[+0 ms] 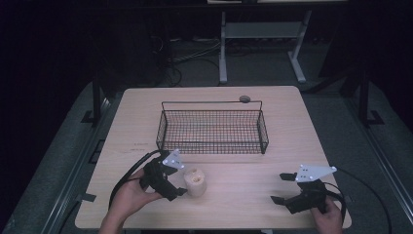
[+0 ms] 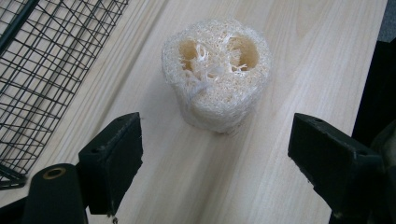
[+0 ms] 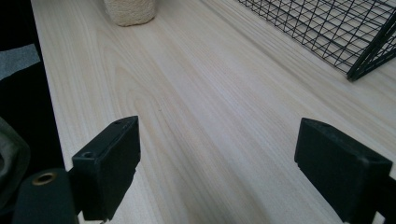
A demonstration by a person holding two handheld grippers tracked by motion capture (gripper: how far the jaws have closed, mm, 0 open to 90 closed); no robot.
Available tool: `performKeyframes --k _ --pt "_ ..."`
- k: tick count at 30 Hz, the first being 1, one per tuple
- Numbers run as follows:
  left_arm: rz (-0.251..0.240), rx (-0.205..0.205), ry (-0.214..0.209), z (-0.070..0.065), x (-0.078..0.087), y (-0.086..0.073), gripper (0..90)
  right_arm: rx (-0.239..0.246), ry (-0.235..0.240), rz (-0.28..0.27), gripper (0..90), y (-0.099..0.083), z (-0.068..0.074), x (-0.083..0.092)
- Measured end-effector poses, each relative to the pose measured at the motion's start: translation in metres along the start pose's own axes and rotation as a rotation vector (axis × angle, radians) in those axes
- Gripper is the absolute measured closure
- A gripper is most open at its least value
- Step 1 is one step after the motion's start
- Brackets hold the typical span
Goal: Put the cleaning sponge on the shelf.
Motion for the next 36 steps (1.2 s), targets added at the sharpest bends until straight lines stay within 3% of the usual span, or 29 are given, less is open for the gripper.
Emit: performKeyframes --k 36 --pt "0.045 -0.024 -0.029 0.002 -0.022 0.019 17.1 0.002 0.009 -0.009 13.8 0.001 0.001 0.000"
Point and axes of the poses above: each handheld gripper's, and its own axes: x roughly backward along the jaws, y roughly out of its top, z roughly to its left, the point moved 10 cm from there along -x, roughly forward along the jaws, and after that the axes turned 1 degree about -x, right-handed, at the moved point
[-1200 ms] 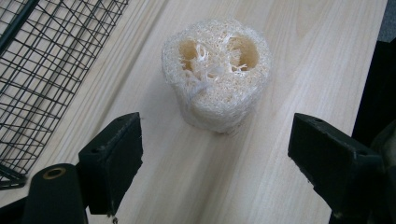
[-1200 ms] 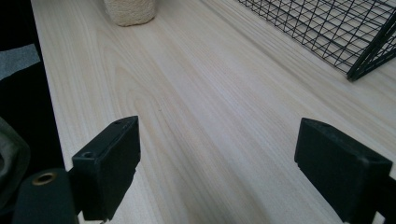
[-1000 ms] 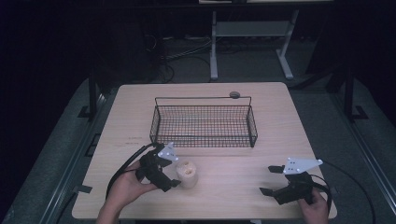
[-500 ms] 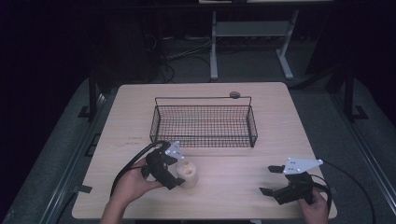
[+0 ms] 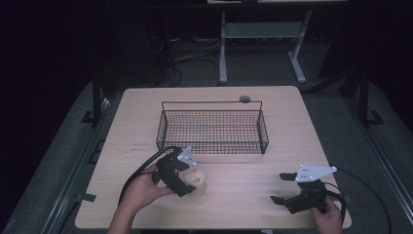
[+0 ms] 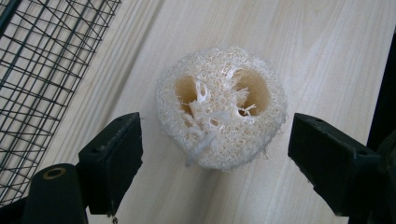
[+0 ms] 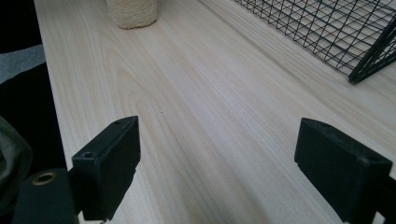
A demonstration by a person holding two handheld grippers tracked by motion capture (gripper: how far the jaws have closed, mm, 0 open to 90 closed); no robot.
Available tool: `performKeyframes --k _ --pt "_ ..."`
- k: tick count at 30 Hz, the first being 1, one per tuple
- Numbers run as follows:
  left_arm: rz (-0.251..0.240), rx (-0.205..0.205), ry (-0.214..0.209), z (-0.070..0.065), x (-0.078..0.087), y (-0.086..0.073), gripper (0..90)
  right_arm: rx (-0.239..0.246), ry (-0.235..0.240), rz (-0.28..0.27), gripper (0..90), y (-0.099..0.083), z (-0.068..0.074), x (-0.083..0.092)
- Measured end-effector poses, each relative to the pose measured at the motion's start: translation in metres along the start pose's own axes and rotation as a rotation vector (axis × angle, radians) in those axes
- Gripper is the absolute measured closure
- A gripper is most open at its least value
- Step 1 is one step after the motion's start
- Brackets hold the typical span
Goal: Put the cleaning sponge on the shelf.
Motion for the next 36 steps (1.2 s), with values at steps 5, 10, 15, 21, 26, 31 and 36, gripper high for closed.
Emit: performKeyframes --k 5,10,15,21,26,31,36 --pt "0.005 0.004 -0.004 0.000 -0.004 0.002 17.1 0.001 0.001 0.003 13.8 0.000 0.000 -0.001" --pt "0.013 0.000 -0.008 0.000 -0.006 0.003 17.1 0.001 0.001 0.003 13.8 0.000 0.000 -0.001" --pt "0.020 -0.002 -0.015 0.000 -0.009 0.004 17.1 -0.001 0.002 0.000 13.8 0.000 0.000 0.000" --pt "0.025 0.001 -0.024 0.000 -0.013 0.005 17.1 0.001 0.002 0.002 13.8 0.000 0.000 0.000" --pt "0.033 0.002 -0.033 0.000 -0.017 0.004 17.2 -0.001 0.000 0.001 13.7 0.000 0.000 -0.001" --pt "0.039 0.003 -0.038 0.000 -0.018 0.005 17.2 0.001 0.001 0.001 13.8 0.000 0.000 -0.001" --pt "0.043 0.018 -0.046 0.001 -0.019 0.004 17.3 0.000 0.001 0.000 13.8 0.000 0.000 -0.001"
Point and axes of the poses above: each handheld gripper's, and its own axes: x roughly backward along the jaws, y roughly out of its top, z roughly to its left, the point moved 10 cm from there along -x, roughly forward along the jaws, and after that the axes turned 1 degree about -x, right-handed, at the moved point
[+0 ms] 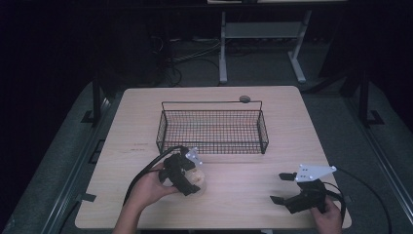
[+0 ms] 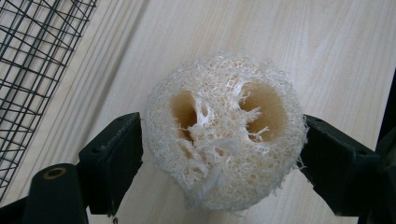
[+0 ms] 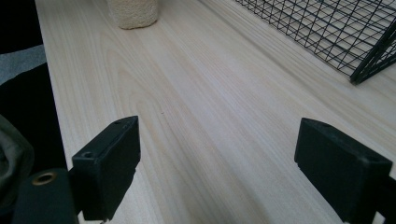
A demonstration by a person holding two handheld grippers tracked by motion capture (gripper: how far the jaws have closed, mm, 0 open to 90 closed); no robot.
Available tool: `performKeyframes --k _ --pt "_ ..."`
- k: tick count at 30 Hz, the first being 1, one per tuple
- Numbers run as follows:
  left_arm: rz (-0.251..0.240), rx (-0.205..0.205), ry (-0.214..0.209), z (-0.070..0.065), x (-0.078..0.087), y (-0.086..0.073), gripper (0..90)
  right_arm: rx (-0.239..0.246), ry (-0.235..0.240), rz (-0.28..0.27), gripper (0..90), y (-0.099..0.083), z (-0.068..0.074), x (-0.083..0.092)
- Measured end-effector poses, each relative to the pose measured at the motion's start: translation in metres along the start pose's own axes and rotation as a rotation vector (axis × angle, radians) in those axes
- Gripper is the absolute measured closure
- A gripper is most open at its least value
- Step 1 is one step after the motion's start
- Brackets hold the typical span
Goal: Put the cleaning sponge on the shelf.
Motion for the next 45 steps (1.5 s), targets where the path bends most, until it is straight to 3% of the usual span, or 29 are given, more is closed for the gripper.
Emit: performKeyframes --k 13,26,45 --pt "0.000 -0.012 -0.035 -0.003 -0.001 0.002 27.4 -0.002 0.000 -0.001 13.8 0.000 0.000 0.000" --pt "-0.003 -0.017 -0.036 -0.003 0.004 0.006 27.7 -0.001 0.001 -0.003 13.8 0.001 0.000 0.000" --pt "-0.020 -0.017 -0.035 0.009 0.024 0.019 27.7 0.003 -0.004 -0.003 13.8 0.002 -0.001 -0.002"
Point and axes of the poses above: each handheld gripper's, and its own axes: x roughly backward along the jaws, y roughly out of its top, z roughly to its left, the point moved 10 cm from there along -x, roughly forward along the jaws, and after that the axes turned 1 degree about -x, right-handed, at the moved point
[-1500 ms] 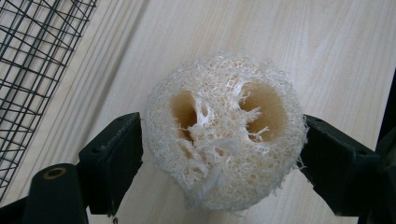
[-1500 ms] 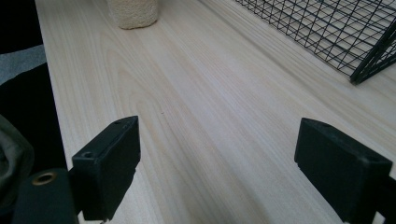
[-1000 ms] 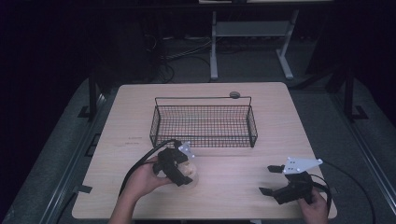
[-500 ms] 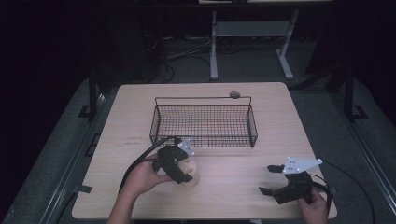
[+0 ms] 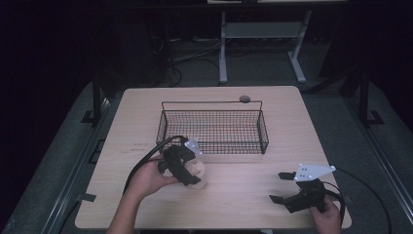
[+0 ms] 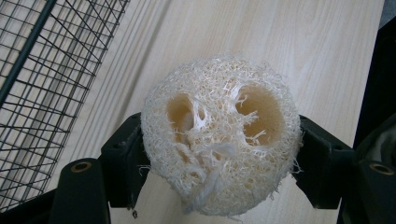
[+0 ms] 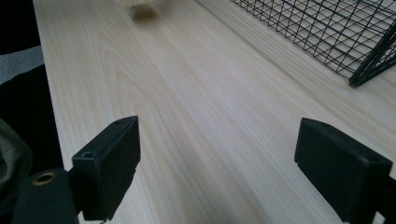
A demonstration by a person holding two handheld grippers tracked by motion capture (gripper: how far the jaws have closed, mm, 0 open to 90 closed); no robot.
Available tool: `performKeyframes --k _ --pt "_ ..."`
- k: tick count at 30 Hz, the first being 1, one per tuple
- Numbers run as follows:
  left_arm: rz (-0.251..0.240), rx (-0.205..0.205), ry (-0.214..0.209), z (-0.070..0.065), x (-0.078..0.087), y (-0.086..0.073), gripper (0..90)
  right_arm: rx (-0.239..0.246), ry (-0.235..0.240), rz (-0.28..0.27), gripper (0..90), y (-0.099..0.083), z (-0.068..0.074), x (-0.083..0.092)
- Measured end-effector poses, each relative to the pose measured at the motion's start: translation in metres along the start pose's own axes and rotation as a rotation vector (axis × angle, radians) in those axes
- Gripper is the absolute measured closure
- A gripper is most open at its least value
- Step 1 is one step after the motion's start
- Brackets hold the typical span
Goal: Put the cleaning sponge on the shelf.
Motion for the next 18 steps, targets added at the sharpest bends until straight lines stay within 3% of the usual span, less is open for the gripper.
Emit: performKeyframes --k 18 --pt "-0.012 -0.007 -0.005 0.009 0.018 0.018 27.7 0.001 0.004 -0.007 13.8 0.003 0.001 -0.002"
Point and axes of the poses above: each handheld gripper's, and its own axes: x roughly backward along the jaws, y roughly out of its top, z roughly to its left, the point moved 10 cm from there along -x, roughly forward along the jaws, and after that the axes turned 1 degree about -x, right-handed, at the moved point
